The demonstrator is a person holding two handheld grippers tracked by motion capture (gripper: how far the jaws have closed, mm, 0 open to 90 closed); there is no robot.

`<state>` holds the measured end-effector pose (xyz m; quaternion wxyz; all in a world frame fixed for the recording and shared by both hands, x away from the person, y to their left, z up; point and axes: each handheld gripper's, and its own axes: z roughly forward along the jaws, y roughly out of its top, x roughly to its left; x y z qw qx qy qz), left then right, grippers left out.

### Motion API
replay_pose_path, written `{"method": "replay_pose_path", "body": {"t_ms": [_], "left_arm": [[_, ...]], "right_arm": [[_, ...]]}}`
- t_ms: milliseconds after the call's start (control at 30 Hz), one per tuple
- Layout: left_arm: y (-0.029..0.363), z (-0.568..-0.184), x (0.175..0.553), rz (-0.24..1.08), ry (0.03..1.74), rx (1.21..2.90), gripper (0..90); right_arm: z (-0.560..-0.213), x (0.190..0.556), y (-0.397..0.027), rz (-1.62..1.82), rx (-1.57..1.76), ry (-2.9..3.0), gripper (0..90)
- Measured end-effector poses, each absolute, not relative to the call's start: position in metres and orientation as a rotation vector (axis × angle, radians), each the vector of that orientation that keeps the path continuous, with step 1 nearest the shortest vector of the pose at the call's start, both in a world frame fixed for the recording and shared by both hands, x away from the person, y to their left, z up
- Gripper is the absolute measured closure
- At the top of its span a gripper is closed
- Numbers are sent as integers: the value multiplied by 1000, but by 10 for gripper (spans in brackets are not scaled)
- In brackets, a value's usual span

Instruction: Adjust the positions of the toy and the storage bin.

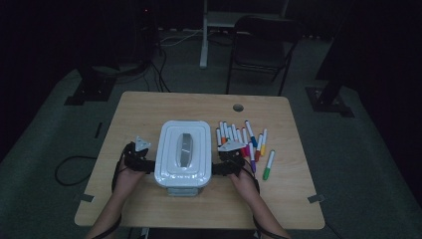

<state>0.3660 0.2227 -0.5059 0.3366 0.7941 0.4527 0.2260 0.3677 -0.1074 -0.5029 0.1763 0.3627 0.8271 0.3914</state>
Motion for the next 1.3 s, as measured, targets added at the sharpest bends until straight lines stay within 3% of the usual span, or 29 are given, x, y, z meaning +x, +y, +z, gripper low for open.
{"method": "replay_pose_path", "body": {"t_ms": [667, 1067, 1300], "left_arm": [[191, -509, 345, 538, 1074, 2127, 16], [206, -520, 344, 475, 1072, 2059, 15], [218, -532, 342, 442, 1055, 2081, 15]], "right_arm": [[-514, 316, -143, 1181, 1093, 2323, 191], [-522, 290, -144, 1301, 1073, 2350, 187], [-528, 292, -135, 1330, 939, 2481, 129]]}}
